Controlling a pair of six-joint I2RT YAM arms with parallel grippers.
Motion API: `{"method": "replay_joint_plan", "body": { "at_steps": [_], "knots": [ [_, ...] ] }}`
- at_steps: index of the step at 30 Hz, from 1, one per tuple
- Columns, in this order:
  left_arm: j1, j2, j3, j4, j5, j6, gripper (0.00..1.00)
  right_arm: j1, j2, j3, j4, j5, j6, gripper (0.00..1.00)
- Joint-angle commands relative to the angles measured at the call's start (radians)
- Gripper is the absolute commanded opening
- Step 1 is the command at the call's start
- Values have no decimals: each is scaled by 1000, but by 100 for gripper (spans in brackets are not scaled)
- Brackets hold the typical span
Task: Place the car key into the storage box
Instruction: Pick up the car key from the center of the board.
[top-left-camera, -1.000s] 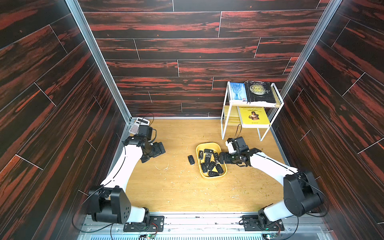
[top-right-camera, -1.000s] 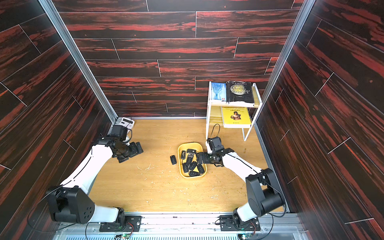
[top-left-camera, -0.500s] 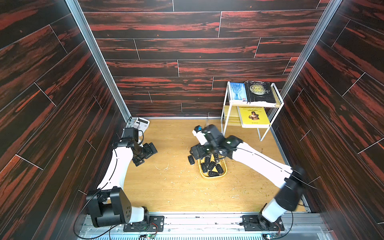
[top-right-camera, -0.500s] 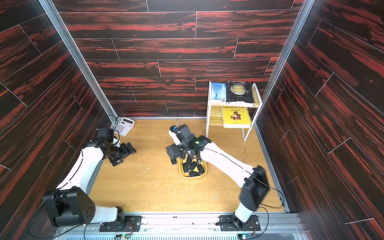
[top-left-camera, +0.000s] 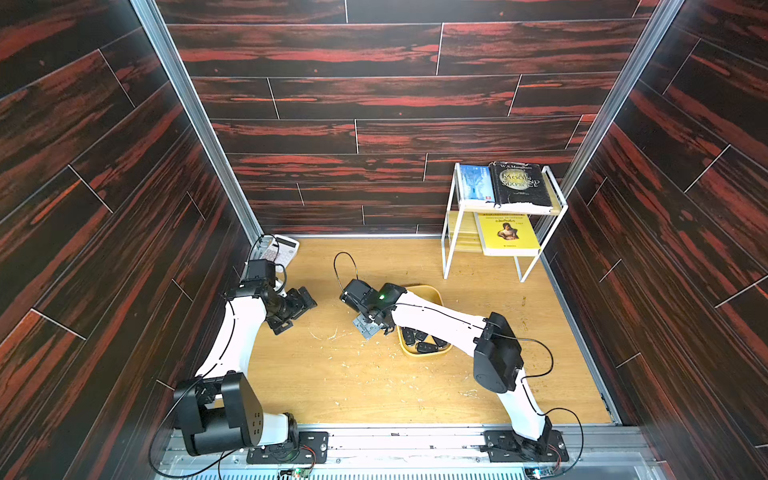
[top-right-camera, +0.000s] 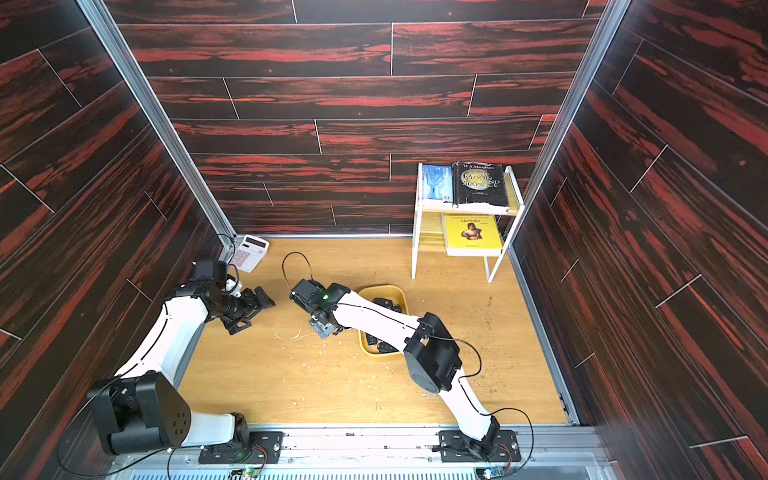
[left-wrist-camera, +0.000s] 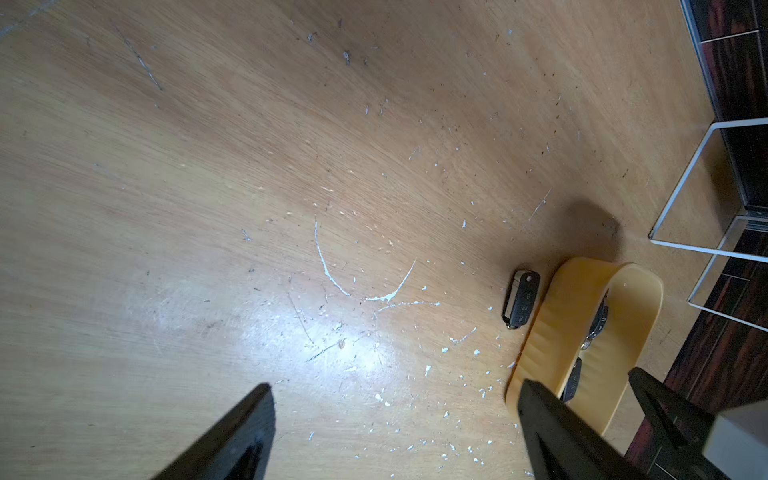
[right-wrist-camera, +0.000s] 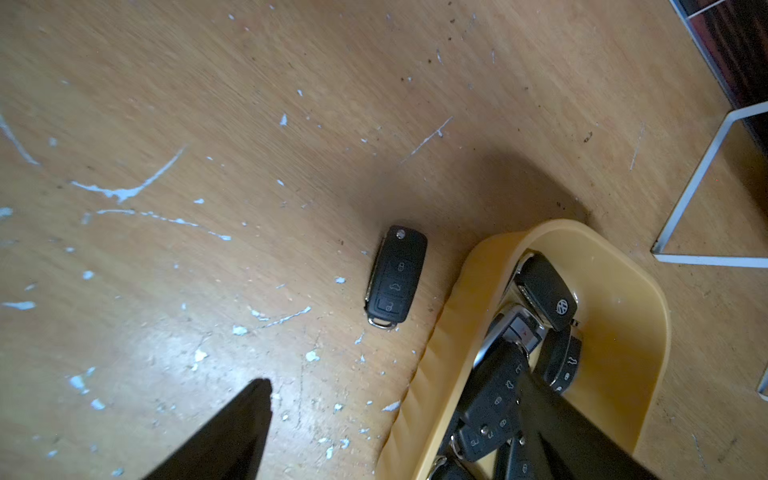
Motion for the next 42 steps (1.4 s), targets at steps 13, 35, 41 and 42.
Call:
{"method": "replay_joint_plan", "body": {
  "at_steps": [13,35,41,42],
  "knots": [
    [16,9,-72,47,21,-1,93,8,166,109,-20,-17,16,87],
    [17,0,-77,54,42,-3,93,-53,218,149,-57,-50,151,84],
    [18,4,-74,58,48,-5,93,-80,194,88,-32,-105,169,82],
    [18,5,-74,58,47,-5,93,-84,192,80,-26,-120,170,81]
  ]
}}
